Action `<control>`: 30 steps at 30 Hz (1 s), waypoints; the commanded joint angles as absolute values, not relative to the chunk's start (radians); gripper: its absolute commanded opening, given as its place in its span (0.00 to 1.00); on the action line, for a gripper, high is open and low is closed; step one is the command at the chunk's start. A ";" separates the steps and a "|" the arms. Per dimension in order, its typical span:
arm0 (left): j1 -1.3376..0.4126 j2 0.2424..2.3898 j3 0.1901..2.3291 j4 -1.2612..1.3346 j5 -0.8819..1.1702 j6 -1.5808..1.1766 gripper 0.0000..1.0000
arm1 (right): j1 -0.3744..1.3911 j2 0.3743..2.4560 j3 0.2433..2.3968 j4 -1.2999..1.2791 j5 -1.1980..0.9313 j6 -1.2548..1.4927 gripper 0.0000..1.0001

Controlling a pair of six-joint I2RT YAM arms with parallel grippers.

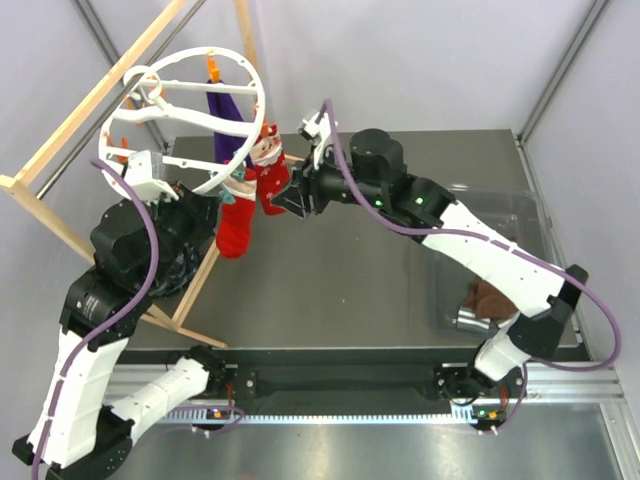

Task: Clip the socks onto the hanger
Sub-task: Open the clamp at the hanger.

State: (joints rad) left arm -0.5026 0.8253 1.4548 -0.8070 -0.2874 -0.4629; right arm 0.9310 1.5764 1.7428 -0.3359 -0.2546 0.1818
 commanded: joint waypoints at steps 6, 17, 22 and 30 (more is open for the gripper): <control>-0.506 0.845 1.483 -0.759 -0.097 -0.494 0.00 | 0.948 1.500 1.661 -0.056 -0.624 0.399 0.52; -0.506 0.828 1.494 -0.758 -0.083 -0.532 0.00 | 0.957 1.631 1.739 0.035 -0.630 0.443 0.64; -0.506 0.819 1.503 -0.762 -0.087 -0.528 0.00 | 0.957 1.674 1.770 0.041 -0.609 0.442 0.62; -0.506 0.810 1.513 -0.776 -0.095 -0.523 0.00 | 0.957 1.707 1.795 0.073 -0.578 0.445 0.55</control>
